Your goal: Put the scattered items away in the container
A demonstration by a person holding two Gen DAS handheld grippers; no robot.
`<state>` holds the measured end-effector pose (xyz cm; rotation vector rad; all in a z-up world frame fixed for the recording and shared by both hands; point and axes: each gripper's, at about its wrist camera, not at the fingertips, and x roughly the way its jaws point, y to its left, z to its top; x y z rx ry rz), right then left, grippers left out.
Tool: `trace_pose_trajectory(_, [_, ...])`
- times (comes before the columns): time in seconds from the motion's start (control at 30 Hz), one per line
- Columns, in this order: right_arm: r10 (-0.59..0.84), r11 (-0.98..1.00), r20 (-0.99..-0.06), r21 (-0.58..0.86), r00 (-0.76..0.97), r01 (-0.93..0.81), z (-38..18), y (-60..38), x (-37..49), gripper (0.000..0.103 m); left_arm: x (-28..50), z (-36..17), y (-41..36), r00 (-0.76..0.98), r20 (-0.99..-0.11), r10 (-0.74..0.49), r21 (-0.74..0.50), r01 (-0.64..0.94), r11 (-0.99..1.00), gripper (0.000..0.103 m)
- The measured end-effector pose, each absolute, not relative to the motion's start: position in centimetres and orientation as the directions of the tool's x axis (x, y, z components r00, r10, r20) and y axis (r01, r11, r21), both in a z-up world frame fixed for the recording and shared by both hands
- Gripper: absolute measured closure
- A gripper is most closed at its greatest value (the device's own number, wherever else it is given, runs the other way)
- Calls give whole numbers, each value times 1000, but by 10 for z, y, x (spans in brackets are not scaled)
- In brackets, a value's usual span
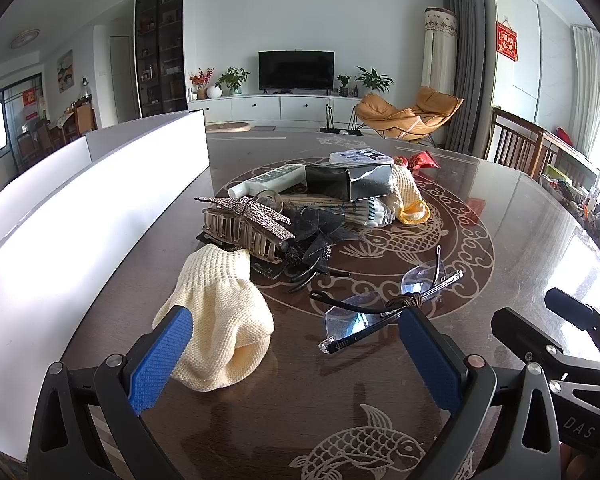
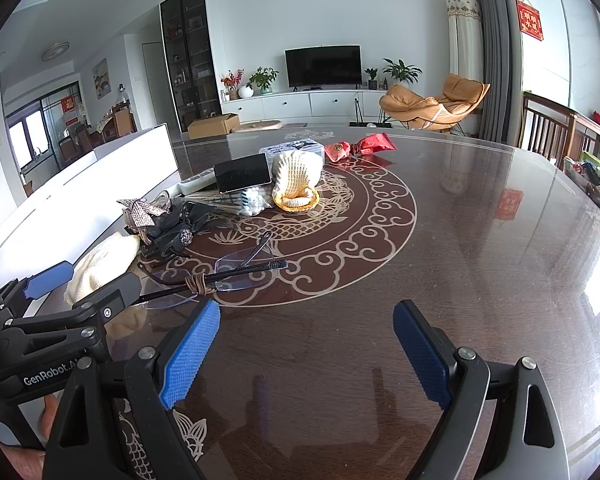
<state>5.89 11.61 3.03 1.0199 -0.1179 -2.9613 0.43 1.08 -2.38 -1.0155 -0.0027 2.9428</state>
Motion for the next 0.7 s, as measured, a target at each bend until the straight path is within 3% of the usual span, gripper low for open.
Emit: trace_pose_trajectory(0.7, [-35,-997,-615,78,-788,-16,31,115,60,14,3,-24,11,-784,-619,33,-11,-33,-999,0])
